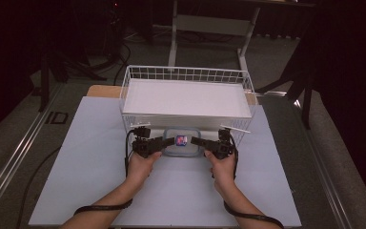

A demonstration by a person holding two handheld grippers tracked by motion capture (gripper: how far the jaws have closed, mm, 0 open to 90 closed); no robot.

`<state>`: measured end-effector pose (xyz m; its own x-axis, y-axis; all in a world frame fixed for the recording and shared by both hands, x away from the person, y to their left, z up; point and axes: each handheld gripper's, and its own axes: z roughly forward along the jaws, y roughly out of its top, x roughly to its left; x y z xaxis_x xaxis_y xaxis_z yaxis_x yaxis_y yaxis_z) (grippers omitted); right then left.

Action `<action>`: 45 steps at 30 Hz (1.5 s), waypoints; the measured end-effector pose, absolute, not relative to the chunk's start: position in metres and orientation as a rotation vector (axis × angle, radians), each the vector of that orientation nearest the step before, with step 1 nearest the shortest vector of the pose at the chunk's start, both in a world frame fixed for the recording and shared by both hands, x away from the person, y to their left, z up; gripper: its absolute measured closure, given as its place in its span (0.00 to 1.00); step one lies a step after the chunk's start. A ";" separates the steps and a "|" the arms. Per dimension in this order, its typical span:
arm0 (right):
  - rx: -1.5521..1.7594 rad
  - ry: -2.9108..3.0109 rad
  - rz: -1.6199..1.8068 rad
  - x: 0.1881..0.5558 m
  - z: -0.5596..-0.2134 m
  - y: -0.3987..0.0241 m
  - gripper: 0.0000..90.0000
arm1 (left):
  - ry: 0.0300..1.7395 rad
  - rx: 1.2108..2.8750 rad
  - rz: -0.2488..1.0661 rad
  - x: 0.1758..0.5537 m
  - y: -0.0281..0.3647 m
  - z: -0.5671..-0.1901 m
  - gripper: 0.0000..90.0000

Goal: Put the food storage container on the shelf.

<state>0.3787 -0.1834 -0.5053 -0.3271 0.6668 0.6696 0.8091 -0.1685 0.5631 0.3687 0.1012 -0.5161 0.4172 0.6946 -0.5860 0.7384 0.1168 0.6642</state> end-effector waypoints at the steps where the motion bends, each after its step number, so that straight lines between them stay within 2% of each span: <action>1: -1.739 -1.928 -1.503 0.380 -0.507 -0.183 0.52 | 1.298 1.590 -0.053 0.370 0.101 -0.518 0.49; 14: -1.772 -1.930 -1.521 0.396 -0.511 -0.182 0.50 | 1.257 1.588 -0.016 0.384 0.100 -0.523 0.48; 26: -1.810 -1.949 -1.529 0.403 -0.510 -0.180 0.47 | 1.252 1.559 0.020 0.390 0.095 -0.528 0.43; 29: -1.840 -1.984 -1.503 0.404 -0.510 -0.177 0.48 | 1.281 1.551 0.023 0.393 0.096 -0.532 0.37; 32: -1.838 -1.992 -1.507 0.406 -0.513 -0.177 0.48 | 1.272 1.551 0.035 0.393 0.097 -0.533 0.37; 37: -1.853 -1.984 -1.521 0.404 -0.513 -0.175 0.49 | 1.279 1.570 0.061 0.389 0.095 -0.529 0.37; 40: -1.802 -2.064 -1.571 0.397 -0.505 -0.177 0.48 | 1.247 1.596 0.130 0.379 0.098 -0.523 0.37; 45: -1.761 -2.145 -1.607 0.389 -0.502 -0.182 0.48 | 1.219 1.606 0.142 0.367 0.103 -0.518 0.37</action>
<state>0.3894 -0.1820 -0.5021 -0.3953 0.7668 0.5057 0.7009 -0.1040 0.7056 0.3673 0.1032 -0.5184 0.4709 0.7508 -0.4632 0.6245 0.0871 0.7761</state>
